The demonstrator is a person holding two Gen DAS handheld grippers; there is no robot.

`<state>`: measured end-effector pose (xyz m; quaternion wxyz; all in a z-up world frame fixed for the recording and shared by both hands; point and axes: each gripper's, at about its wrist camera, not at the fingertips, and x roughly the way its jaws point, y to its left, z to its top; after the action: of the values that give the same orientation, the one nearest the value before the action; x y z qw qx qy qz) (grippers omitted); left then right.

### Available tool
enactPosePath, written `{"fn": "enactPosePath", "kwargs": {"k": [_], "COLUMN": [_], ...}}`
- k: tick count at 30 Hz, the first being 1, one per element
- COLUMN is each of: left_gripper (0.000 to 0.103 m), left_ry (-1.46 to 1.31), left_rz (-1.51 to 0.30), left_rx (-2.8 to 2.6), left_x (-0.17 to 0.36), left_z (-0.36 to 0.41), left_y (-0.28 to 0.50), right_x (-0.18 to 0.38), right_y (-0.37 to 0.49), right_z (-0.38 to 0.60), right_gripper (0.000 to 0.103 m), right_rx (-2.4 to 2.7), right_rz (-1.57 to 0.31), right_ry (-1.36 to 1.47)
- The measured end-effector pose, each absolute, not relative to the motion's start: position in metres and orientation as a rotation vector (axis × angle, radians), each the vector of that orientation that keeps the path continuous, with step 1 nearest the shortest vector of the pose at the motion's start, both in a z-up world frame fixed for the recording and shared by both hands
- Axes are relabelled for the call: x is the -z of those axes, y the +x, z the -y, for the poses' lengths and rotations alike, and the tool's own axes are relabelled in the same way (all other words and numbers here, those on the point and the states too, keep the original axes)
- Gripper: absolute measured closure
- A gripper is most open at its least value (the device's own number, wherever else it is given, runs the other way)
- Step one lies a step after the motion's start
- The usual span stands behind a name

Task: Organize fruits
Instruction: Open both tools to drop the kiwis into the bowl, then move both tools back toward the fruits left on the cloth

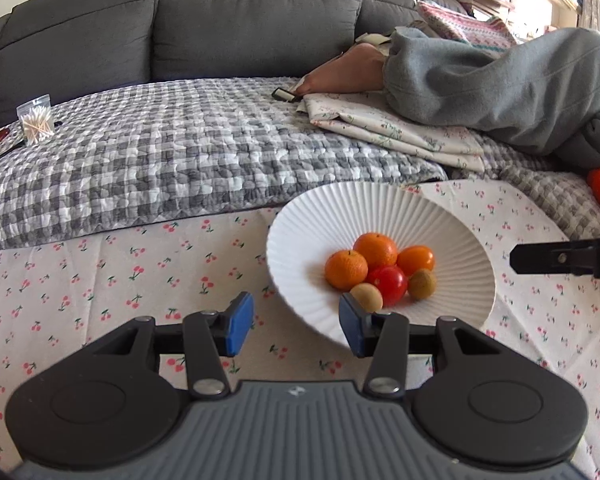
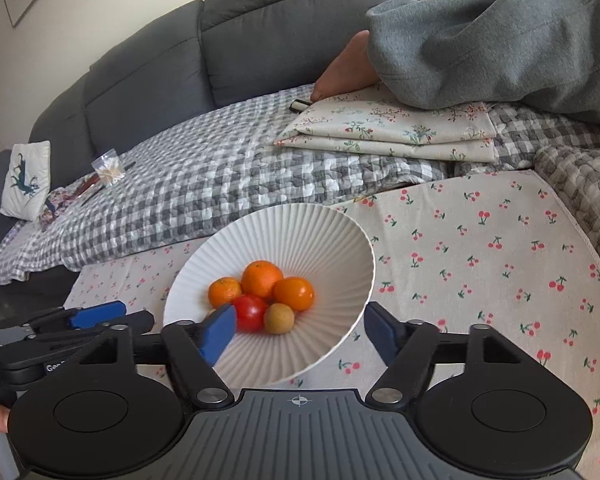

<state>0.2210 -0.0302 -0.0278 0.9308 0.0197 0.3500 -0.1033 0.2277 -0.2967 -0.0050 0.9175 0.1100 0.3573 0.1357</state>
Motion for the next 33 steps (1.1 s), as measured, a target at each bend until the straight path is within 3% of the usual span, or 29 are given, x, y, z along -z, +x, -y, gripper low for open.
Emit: {"fn": "enactPosePath", "kwargs": {"k": [2, 7, 10, 12, 18, 33], "left_gripper": [0.055, 0.039, 0.030, 0.018, 0.003, 0.001], "left_ry": [0.043, 0.011, -0.019, -0.037, -0.042, -0.100], "left_rz": [-0.723, -0.745, -0.748, -0.754, -0.758, -0.800], "left_rx": [0.210, 0.171, 0.159, 0.151, 0.140, 0.150], "left_x": [0.026, 0.018, 0.011, 0.008, 0.007, 0.017], "left_z": [0.028, 0.018, 0.010, 0.006, 0.002, -0.016], "left_y": [0.214, 0.200, 0.190, 0.181, 0.159, 0.117], "right_x": [0.001, -0.012, -0.015, -0.014, -0.011, -0.012], "right_y": [0.220, 0.198, 0.190, 0.187, 0.175, 0.146], "right_z": [0.293, 0.289, 0.289, 0.289, 0.284, 0.253], "right_gripper": [0.021, 0.009, 0.006, 0.006, 0.003, 0.000], "right_rx": [-0.301, -0.351, -0.359, -0.358, -0.360, -0.405], "right_rz": [-0.740, -0.735, -0.737, -0.748, -0.782, -0.805], "right_ry": [0.222, 0.230, 0.222, 0.224, 0.236, 0.211]}}
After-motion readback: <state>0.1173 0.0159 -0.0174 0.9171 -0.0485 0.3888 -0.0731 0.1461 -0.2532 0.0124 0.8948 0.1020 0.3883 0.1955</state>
